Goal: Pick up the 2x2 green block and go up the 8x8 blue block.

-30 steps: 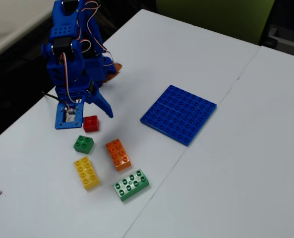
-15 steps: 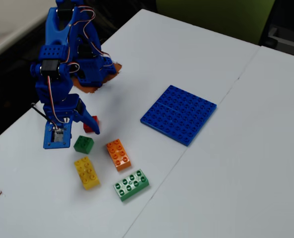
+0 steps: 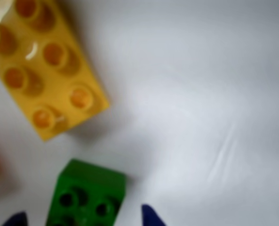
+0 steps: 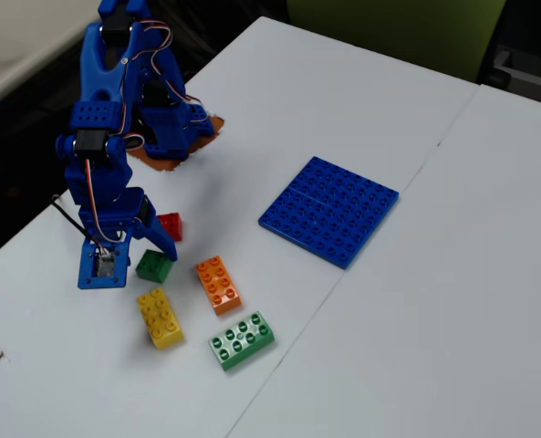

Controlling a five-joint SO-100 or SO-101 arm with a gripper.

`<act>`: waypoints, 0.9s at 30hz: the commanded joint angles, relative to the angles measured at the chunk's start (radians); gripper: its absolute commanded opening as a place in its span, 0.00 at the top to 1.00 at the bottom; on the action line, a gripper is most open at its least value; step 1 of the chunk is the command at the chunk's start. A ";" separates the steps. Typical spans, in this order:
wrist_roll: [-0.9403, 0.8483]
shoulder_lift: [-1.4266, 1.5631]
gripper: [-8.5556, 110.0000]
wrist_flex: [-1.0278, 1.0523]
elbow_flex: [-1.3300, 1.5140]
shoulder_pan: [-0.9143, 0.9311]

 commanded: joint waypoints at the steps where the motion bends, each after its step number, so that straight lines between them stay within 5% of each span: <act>1: 0.008 0.003 0.69 -0.020 -0.040 -0.009; 27: 0.046 -0.031 0.76 -0.037 -0.038 -0.032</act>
